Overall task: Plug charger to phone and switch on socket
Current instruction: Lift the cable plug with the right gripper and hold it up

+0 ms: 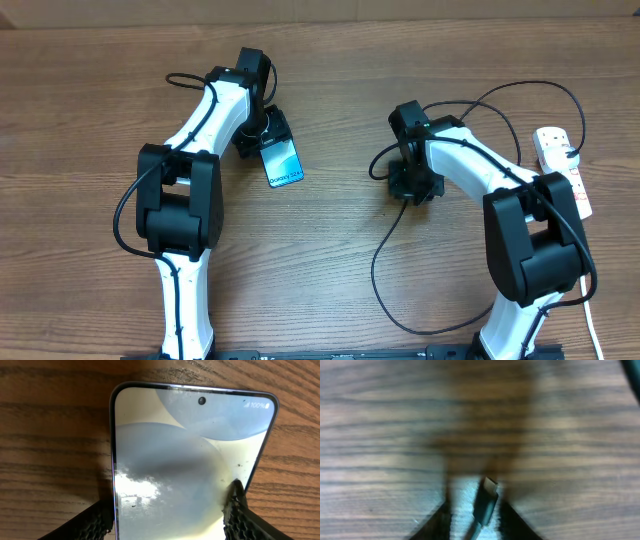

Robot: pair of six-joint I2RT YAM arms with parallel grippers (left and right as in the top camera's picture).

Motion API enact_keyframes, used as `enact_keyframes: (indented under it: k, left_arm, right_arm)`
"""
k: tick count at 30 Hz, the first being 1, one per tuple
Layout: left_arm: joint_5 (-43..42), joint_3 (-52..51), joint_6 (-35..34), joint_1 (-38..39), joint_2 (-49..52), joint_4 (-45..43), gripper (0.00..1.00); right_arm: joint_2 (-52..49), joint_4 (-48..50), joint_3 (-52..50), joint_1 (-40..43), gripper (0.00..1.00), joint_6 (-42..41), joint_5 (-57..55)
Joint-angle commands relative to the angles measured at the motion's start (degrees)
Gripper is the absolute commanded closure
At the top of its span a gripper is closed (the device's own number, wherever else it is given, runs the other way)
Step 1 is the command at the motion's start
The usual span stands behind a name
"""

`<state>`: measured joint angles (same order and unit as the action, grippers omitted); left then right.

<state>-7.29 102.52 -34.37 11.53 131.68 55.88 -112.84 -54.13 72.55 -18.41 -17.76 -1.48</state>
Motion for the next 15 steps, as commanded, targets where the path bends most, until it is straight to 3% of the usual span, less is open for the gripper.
enact_keyframes:
  k: [1,6,9,15]
  left_arm:
    - [0.2,-3.8,1.1,0.2,8.0,-0.9,0.32]
    - [0.2,-3.8,0.9,0.2,8.0,-0.9,0.32]
    - [0.2,-3.8,0.9,0.2,8.0,-0.8,0.32]
    - [0.2,-3.8,0.9,0.2,8.0,-0.6,0.32]
  right_arm:
    - [-2.2,-0.7,-2.9,-0.3,0.55,-0.2,0.9]
    - [-2.2,-0.7,-2.9,-0.3,0.57,-0.4,4.2]
    - [-2.2,-0.6,-2.9,-0.3,0.72,-2.9,4.2]
    - [-2.2,-0.6,-2.9,-0.3,0.73,-6.5,-0.8]
